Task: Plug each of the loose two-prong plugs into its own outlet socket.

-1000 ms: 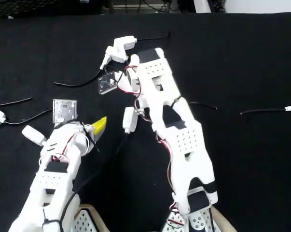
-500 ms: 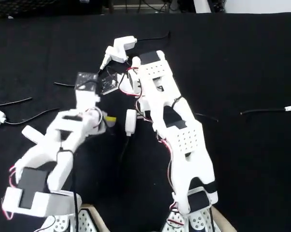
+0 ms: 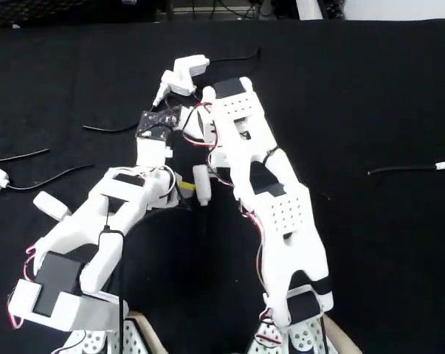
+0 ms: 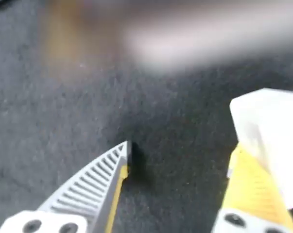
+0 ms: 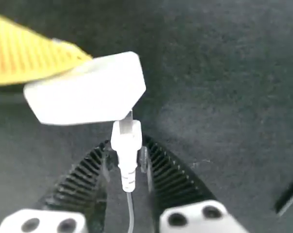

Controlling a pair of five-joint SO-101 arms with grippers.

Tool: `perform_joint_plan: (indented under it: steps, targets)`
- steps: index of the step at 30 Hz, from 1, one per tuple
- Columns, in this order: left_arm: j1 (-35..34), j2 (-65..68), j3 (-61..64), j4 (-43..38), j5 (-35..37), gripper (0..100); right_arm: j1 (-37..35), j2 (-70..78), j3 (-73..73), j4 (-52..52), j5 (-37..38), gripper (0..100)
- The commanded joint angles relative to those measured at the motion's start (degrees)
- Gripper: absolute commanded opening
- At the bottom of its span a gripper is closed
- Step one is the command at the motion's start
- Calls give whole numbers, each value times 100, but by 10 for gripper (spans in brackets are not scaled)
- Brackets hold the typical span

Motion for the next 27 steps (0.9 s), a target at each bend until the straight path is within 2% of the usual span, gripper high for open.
perform_joint_plan:
  steps: [1,4,12,16,22,27]
  targets:
    - [127,-44,-242,53,571,328,-132,-101,-22,-35,-536,11]
    - [57,-44,-251,26,668,329,-141,-101,-40,-70,-747,11]
    - [-48,-9,-189,-62,659,329,-62,-101,-48,-35,-738,11]
    - [-127,0,-171,-35,633,331,176,-101,-48,-35,-229,11]
    - [-286,0,-198,396,-211,330,369,-84,4,-35,607,11]
    - [-497,-44,-180,413,-264,329,202,-92,-48,-158,730,11]
